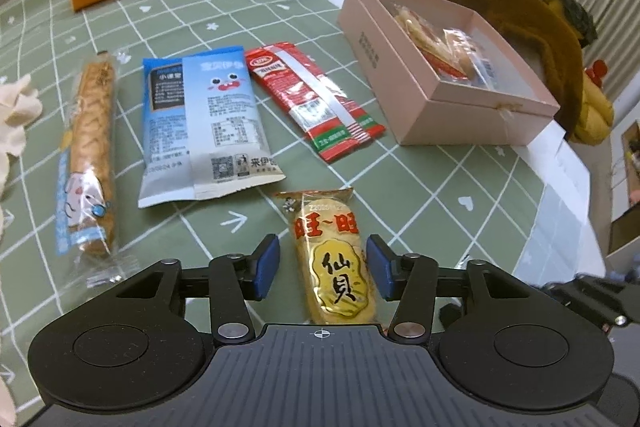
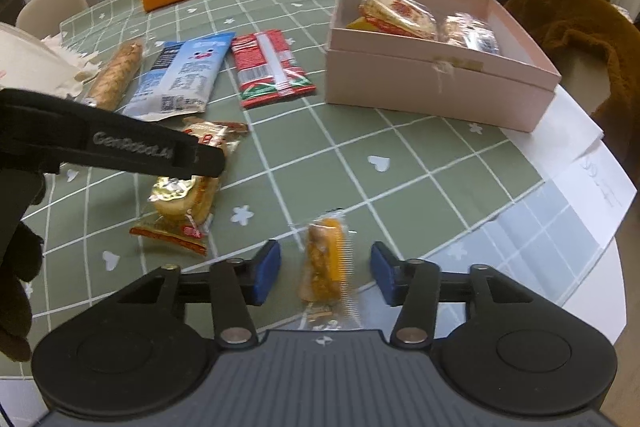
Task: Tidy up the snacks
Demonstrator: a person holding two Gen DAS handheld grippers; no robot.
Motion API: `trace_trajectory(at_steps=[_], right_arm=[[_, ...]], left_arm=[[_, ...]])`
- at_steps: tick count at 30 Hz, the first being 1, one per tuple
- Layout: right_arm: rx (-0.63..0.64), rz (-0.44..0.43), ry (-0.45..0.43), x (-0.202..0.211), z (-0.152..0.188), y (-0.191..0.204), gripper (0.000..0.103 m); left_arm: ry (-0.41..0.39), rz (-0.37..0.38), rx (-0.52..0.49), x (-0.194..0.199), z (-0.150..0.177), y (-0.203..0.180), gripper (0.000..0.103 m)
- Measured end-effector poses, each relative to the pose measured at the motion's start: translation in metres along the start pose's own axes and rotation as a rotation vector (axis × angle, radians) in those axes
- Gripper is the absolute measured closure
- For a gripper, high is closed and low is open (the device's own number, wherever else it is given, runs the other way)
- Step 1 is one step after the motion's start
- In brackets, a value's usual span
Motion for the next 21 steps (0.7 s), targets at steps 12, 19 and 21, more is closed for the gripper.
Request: trace_trajectory(at_steps=[12, 19, 21], right_arm=[[-0.005, -0.008, 0.014, 0.0013, -0.0005, -0.0014, 0.076], [-0.003, -0.01, 0.012, 0.0017, -0.0006, -0.0021, 0.077], [-0.002, -0.009, 0.012, 0.002, -0.0006, -0.002, 0.077]], left_arm=[[0.025, 0.019, -0.019, 0.0026, 0.0042, -0.0027, 0.058], [0.001, 0.015, -0.015, 0.0053, 0.008, -0.0035, 0.062], [-0.009, 0.018, -0.01, 0.0064, 0.0096, -0.0032, 0.062]])
Point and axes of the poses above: each gripper's, at about its wrist camera, not at the fingertips, and x roughly against the way its jaws point, y to its left, z to its underside, the point moved 6 cm from there along -x, roughly the way its jaws point, and after that the axes turned 12 degrees about -x, right-handed, at the moved point
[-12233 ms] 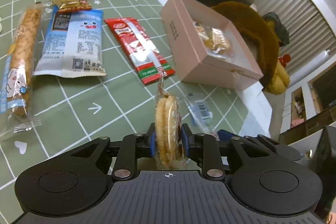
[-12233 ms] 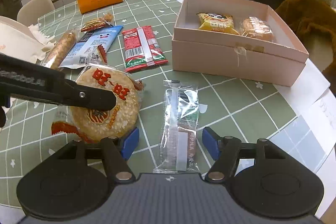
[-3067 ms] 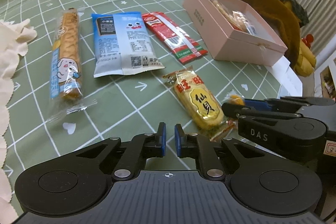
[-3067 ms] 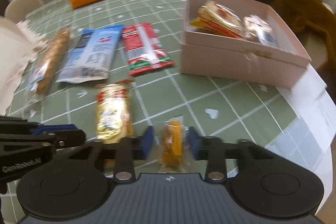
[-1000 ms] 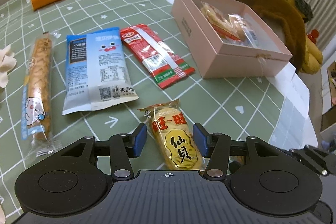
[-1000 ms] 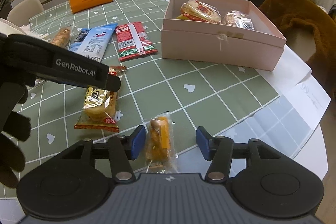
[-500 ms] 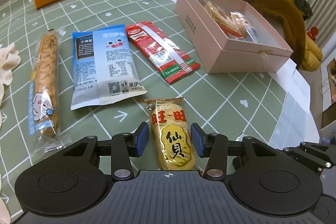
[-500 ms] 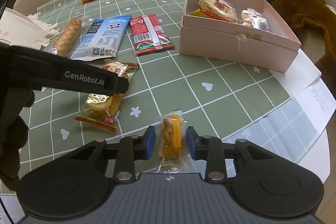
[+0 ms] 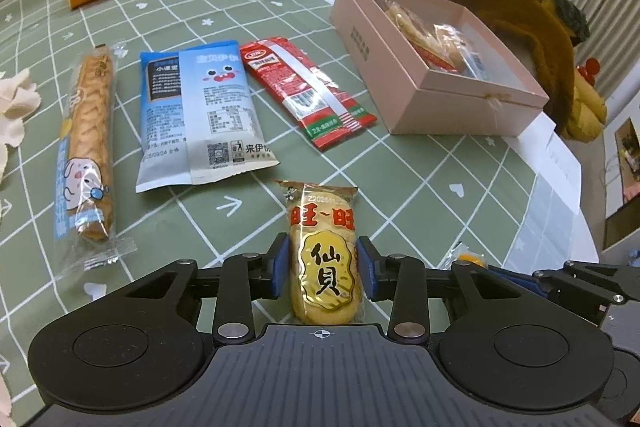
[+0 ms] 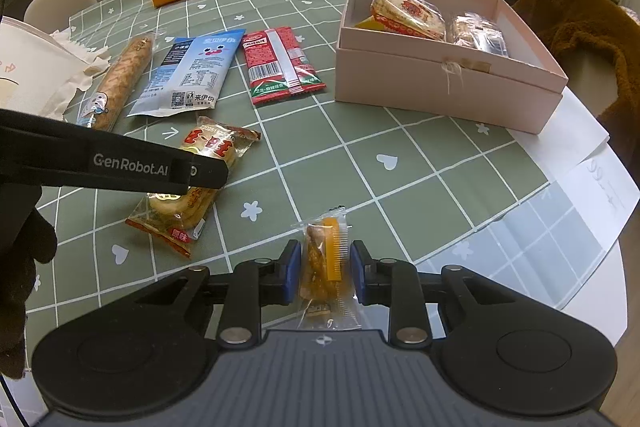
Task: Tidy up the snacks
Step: 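Carry gold packet and orange packet into the pink box, open both tools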
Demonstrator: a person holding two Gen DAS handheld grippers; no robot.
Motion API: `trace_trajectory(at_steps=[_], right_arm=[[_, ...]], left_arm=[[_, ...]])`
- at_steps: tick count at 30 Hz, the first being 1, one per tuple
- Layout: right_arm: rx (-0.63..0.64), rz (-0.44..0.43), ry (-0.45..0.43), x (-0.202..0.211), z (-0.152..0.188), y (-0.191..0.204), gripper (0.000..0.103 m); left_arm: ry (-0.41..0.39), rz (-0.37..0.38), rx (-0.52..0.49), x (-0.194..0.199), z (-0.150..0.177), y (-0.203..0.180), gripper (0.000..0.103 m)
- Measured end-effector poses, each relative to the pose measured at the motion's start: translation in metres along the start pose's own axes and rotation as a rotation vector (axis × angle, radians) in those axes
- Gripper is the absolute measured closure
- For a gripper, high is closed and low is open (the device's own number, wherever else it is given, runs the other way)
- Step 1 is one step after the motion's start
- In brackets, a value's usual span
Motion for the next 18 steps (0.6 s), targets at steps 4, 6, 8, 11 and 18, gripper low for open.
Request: trace_trajectory(at_steps=[4, 6, 8, 11, 18], right_arm=[[-0.002, 0.0, 0.001, 0.0, 0.0, 0.0, 0.077], [-0.004, 0.0, 0.001, 0.0, 0.0, 0.0, 0.077], [-0.008, 0.002, 0.001, 0.001, -0.001, -0.002, 0.078], [-0.023, 0.005, 0.009, 0.001, -0.004, -0.008, 0.083], [-0.082, -0.012, -0.027, 0.016, -0.027, -0.036, 0.083]], left_arm=[[-0.005, 0.004, 0.0, 0.002, 0.002, -0.002, 0.063], [-0.004, 0.011, -0.001, 0.003, 0.004, -0.003, 0.063], [-0.002, 0.016, -0.002, 0.003, 0.005, -0.006, 0.063], [0.002, 0.025, -0.005, 0.005, 0.005, -0.01, 0.063], [-0.058, 0.069, -0.017, 0.024, -0.013, -0.027, 0.064]])
Point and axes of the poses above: each gripper's, at about its wrist camera, not at the fingertips, and x roughly against the way its jaws point, y to its left, z to its underside, the point moved 6 cm from there along -x, roughly the way its jaws point, and after that the axes turned 12 degrees about -x, right-handed, at the moved point
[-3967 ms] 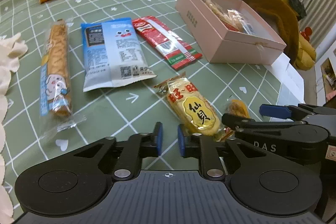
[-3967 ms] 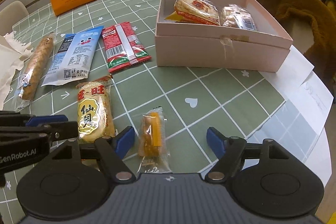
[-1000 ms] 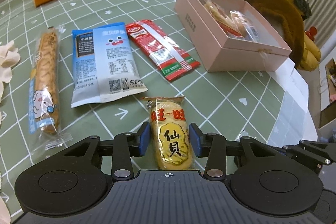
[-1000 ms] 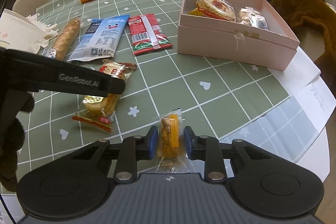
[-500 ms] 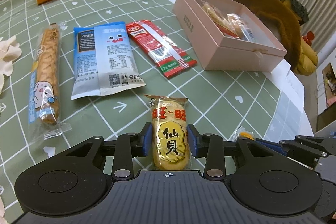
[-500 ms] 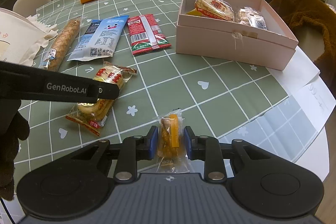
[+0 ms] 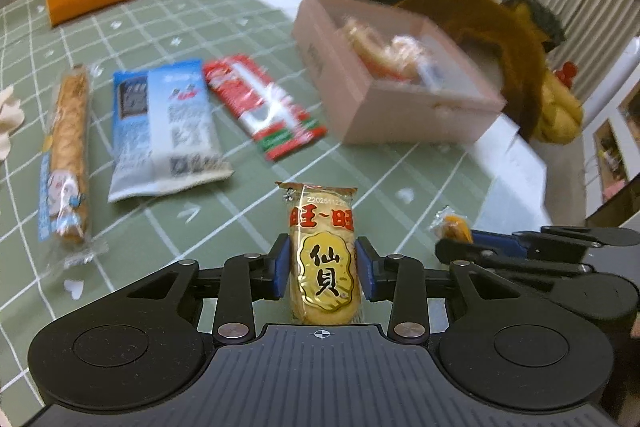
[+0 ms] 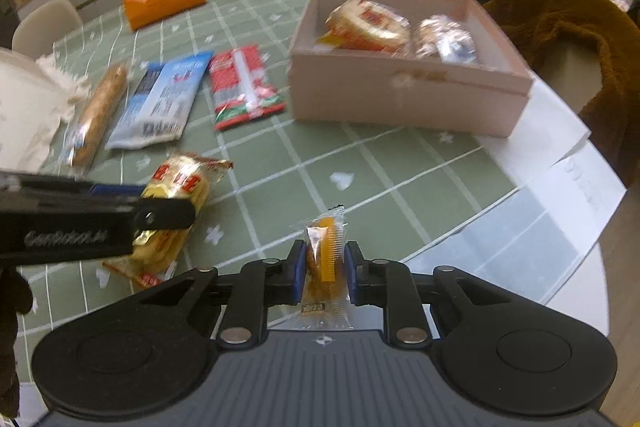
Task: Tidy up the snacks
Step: 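Carry gold packet and orange packet into the pink box, open both tools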
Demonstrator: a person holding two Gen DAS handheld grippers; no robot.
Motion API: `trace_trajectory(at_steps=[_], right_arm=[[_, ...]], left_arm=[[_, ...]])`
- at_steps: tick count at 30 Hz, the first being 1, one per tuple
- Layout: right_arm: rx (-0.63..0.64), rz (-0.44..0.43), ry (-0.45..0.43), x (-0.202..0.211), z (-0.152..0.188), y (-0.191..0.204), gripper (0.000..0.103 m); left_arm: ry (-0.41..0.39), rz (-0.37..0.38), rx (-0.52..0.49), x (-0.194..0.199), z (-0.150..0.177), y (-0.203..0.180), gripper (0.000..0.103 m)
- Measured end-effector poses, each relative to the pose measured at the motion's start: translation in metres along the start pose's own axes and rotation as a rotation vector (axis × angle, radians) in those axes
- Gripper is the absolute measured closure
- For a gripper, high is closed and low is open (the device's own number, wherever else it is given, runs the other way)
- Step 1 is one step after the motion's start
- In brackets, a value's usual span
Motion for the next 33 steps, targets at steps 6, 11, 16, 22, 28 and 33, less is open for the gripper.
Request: trace_trajectory(at_steps=[6, 11, 16, 22, 28, 33], right_arm=[[-0.033, -0.067, -0.112, 0.038, -0.062, -0.012, 0.083], [-0.063, -0.11, -0.214, 0.065, -0.14, -0.026, 0.083], [-0.069, -0.101, -0.219, 0.045, -0.207, -0.041, 0.082], [-0.111, -0.033, -0.145, 0.005, -0.211, -0.063, 0.058], [-0.101, -0.018, -0.09, -0.012, -0.178, -0.05, 0.056], [-0.088, -0.061, -0.055, -0.019, -0.147, -0.004, 0.056]], left_arm=[[-0.161, 0.088, 0.01, 0.036, -0.059, 0.002, 0.064], [-0.232, 0.149, -0.046, 0.035, -0.127, -0.007, 0.064], [-0.218, 0.196, -0.029, -0.006, -0.194, -0.015, 0.062], [-0.109, 0.206, 0.064, -0.071, -0.194, -0.005, 0.062], [-0.076, 0.069, 0.133, -0.044, -0.148, 0.055, 0.062], [-0.133, -0.226, 0.181, 0.009, -0.096, 0.125, 0.062]])
Point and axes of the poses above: each gripper's, at about its wrist camera, not at the fingertips, and x roughly against the way its jaws point, y to its left, z to its underside, the point moved 6 cm from there along -x, roughly the way its jaws point, and after that the axes turned 12 degrees about -x, right-handed, at the moved point
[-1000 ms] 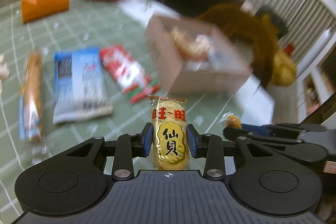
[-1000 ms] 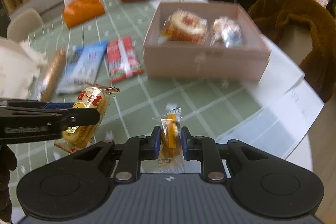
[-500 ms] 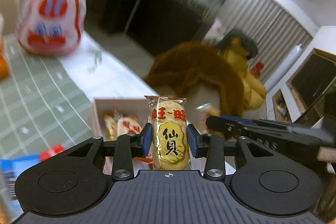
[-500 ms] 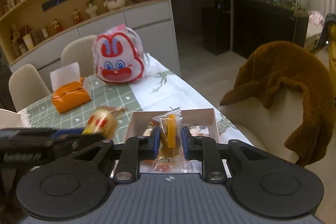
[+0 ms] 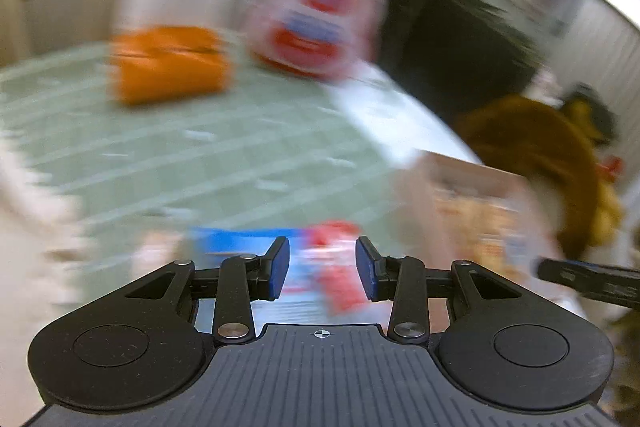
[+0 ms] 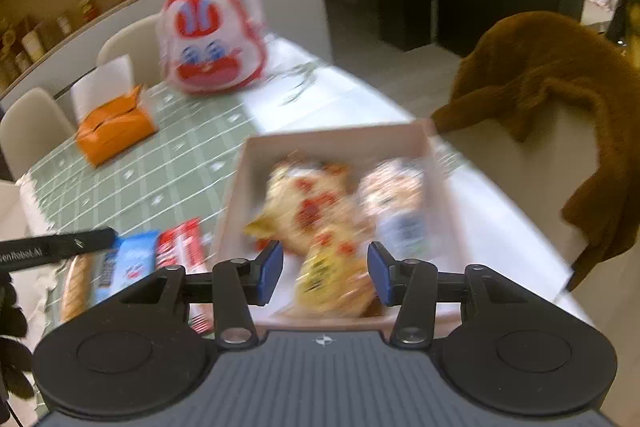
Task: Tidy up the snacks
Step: 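Carry gold packet and orange packet into the pink box, open both tools, then grasp the long biscuit stick packet with left tool while right tool grasps blue packet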
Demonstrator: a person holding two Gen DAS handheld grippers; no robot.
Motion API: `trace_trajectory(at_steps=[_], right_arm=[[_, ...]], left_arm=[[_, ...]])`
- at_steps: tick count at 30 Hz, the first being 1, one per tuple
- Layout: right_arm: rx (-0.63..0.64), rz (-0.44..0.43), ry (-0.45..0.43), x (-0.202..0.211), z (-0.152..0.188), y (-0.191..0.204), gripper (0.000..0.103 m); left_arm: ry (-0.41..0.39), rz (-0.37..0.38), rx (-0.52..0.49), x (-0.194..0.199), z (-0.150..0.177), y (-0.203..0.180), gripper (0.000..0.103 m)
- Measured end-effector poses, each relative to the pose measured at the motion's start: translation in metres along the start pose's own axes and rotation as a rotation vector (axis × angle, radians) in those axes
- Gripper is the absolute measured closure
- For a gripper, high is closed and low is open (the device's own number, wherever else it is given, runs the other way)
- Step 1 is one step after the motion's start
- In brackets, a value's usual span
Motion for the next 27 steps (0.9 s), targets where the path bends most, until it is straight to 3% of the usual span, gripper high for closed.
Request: trace_trajectory(at_steps=[2, 6, 10, 15, 20, 27], right_arm=[[0.015, -0.017, 0.02, -0.004, 0.014, 0.02, 0.056], [0.036, -0.045, 0.059, -0.016, 0.037, 0.063, 0.055], [0.07, -0.066, 0.09, -0.029, 0.056, 0.108, 0.043], [0.085, -0.077, 0.152, -0.05, 0.073, 0.154, 0.038], [0.085, -0.056, 0.207, -0.077, 0.085, 0.178, 0.037], [0.122, 0.011, 0.263, -0.109, 0.094, 0.189, 0.033]], left_arm=[[0.003, -0.07, 0.046, 0.01, 0.015, 0.032, 0.062], [0.071, -0.114, 0.084, 0.012, 0.042, 0.065, 0.062], [0.1, -0.094, 0.05, 0.004, 0.06, 0.068, 0.062], [0.108, -0.046, 0.058, -0.009, 0.072, 0.073, 0.056], [0.108, -0.02, 0.066, -0.002, 0.075, 0.079, 0.067], [0.123, -0.003, 0.093, 0.005, 0.08, 0.086, 0.069]])
Point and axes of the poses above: each gripper's, at about its wrist camera, not at the fingertips, and x roughly against the way its jaws point, y to its left, z to its underside, the point moved 6 cm from there along -x, roughly the way its jaws point, and after that the axes turned 12 degrees about -x, right-handed, at the moved point
